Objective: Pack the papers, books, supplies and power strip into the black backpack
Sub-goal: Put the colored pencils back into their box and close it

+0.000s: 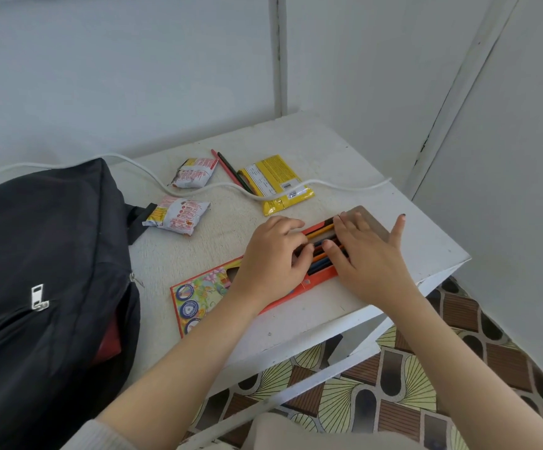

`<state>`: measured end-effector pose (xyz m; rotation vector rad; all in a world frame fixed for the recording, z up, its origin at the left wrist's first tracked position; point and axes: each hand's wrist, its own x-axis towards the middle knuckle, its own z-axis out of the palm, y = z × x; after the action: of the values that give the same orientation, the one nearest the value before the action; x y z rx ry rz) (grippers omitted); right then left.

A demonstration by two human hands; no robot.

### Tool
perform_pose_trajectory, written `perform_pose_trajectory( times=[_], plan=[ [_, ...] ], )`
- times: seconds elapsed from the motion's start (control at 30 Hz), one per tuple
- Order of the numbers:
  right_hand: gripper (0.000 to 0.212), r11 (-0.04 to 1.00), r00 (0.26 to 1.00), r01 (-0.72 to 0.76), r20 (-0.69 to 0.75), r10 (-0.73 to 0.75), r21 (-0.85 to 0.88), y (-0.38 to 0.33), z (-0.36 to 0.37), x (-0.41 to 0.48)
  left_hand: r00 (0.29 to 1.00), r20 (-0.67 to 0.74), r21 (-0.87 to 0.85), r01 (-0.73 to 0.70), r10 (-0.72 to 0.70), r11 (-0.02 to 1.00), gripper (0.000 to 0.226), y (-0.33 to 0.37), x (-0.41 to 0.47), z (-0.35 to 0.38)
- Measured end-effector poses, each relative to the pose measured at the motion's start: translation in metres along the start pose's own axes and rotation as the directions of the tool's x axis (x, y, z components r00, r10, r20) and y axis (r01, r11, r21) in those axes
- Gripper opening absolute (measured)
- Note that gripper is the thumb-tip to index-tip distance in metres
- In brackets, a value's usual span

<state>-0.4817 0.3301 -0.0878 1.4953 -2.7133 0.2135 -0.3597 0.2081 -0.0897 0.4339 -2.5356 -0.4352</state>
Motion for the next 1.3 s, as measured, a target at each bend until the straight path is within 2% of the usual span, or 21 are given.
perform_pose_trajectory(
  times=[0.13, 0.23, 0.3, 0.5, 0.67, 0.83, 0.97, 1.1, 1.3],
  plan=[
    [0.086, 0.998, 0.998, 0.054, -0.031, -0.053, 0.018, 0.003, -0.011, 0.001, 0.998, -0.015, -0.092, 0.056, -0.058, 0.994, 0.028, 0.0, 0.001, -0.003],
    [0.052, 0.996, 0.995, 0.06, -0.088, -0.054, 0.063, 0.002, -0.022, 0.01, 0.985, -0.02, -0.213, 0.163, -0.171, 0.963, 0.022, -0.002, 0.006, -0.011],
    [0.035, 0.993, 0.991, 0.063, -0.126, -0.05, 0.095, -0.003, -0.027, 0.023, 0.971, -0.033, -0.236, 0.224, -0.239, 0.945, 0.023, -0.008, 0.015, -0.019],
    [0.029, 0.973, 0.974, 0.194, -0.144, -0.176, 0.124, -0.037, -0.037, 0.091, 0.94, -0.136, -0.122, 0.297, -0.312, 0.947, 0.025, -0.062, 0.068, -0.045],
    [0.029, 0.955, 0.963, 0.264, -0.1, -0.252, 0.136, -0.074, -0.025, 0.144, 0.914, -0.054, 0.075, 0.405, -0.401, 0.911, 0.025, -0.118, 0.098, -0.045],
    [0.025, 0.95, 0.956, 0.293, -0.057, -0.288, 0.109, -0.088, -0.011, 0.166, 0.917, 0.097, 0.172, 0.367, -0.387, 0.914, 0.026, -0.141, 0.101, -0.044],
    [0.023, 0.966, 0.966, 0.252, -0.081, -0.246, 0.065, -0.087, -0.005, 0.172, 0.933, 0.186, 0.244, 0.261, -0.309, 0.934, 0.031, -0.144, 0.106, -0.047],
    [0.026, 0.982, 0.981, 0.188, -0.04, -0.188, 0.008, -0.087, -0.004, 0.175, 0.939, 0.246, 0.279, 0.17, -0.241, 0.945, 0.035, -0.145, 0.113, -0.049],
    [0.032, 0.986, 0.986, 0.167, 0.001, -0.167, -0.01, -0.089, -0.006, 0.175, 0.937, 0.297, 0.358, 0.071, -0.186, 0.931, 0.028, -0.144, 0.12, -0.053]
  ],
)
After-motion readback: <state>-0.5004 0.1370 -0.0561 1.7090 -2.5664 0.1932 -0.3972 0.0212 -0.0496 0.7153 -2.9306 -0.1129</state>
